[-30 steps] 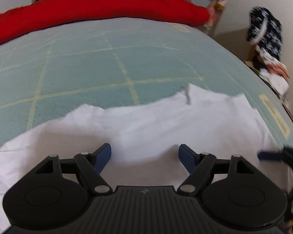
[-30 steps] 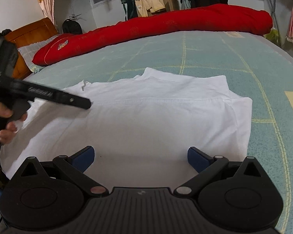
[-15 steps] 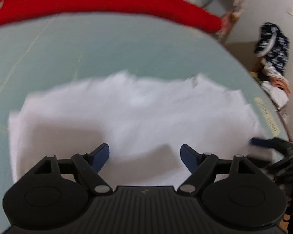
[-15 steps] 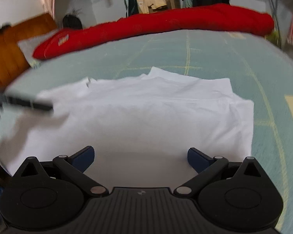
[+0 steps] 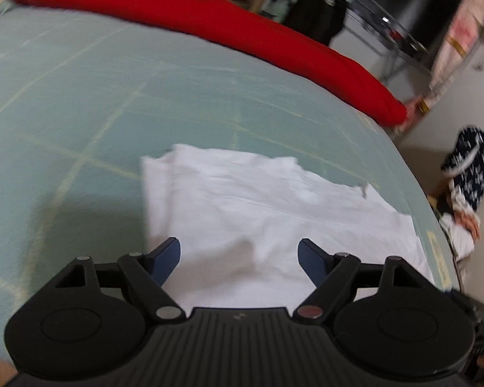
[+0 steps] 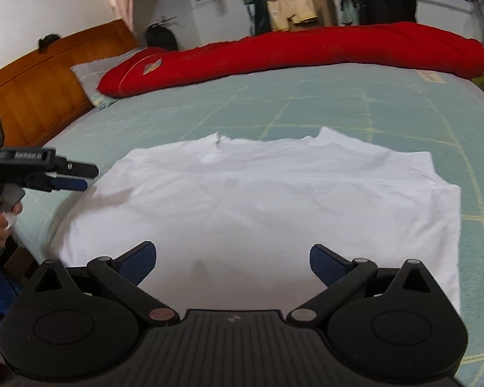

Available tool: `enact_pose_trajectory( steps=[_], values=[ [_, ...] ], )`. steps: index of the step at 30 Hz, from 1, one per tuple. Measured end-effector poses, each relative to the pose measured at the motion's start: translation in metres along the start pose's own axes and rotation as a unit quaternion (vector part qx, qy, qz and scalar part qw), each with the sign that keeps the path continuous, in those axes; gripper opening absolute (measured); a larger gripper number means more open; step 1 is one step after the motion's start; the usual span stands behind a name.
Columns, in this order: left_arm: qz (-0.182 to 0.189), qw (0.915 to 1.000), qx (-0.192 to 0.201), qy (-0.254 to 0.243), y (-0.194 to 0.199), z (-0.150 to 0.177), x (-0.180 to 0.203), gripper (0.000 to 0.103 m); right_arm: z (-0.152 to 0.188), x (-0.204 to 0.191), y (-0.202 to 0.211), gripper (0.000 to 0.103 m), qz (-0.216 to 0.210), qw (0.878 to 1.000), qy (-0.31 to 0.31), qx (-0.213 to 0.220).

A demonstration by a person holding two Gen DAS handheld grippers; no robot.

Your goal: Fold clothes

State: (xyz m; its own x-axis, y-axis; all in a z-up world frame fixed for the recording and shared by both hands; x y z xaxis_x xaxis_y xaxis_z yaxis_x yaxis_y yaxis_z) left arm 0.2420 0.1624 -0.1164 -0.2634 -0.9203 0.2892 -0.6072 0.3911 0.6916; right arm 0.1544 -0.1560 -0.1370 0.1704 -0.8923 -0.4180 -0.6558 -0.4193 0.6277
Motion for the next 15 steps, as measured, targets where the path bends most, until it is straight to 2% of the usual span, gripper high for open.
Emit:
enact_pose_trajectory(
  steps=[6,12,15],
  values=[
    [0.003,0.9991,-0.014,0.039,-0.004,0.009,-0.035,0.08,0.003,-0.009,-0.004,0.103,-0.01,1.0,-0.006,-0.012],
    [0.075,0.9924,-0.024,0.094,-0.016,0.014,-0.05,0.08,0.003,-0.008,-0.012,0.103,0.0,1.0,-0.009,-0.021],
    [0.113,0.9868,-0.027,0.113,-0.025,0.011,-0.051,0.085,0.003,-0.009,-0.017,0.103,0.004,1.0,-0.006,-0.026]
  ],
)
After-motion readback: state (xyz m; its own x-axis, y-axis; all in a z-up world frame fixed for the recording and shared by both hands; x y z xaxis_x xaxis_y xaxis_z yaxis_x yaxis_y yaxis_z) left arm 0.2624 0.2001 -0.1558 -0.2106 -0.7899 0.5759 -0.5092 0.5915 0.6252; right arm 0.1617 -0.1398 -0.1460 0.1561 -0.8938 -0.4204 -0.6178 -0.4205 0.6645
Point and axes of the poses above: each gripper's, at about its wrist camera, not at the fingertips, and y roughly against the way its jaws point, x to its right, z to its underside, the point moved 10 cm from there along -y, roughly the way its jaws point, and after that the axes turned 13 degrees about -y, right-handed, at the moved point
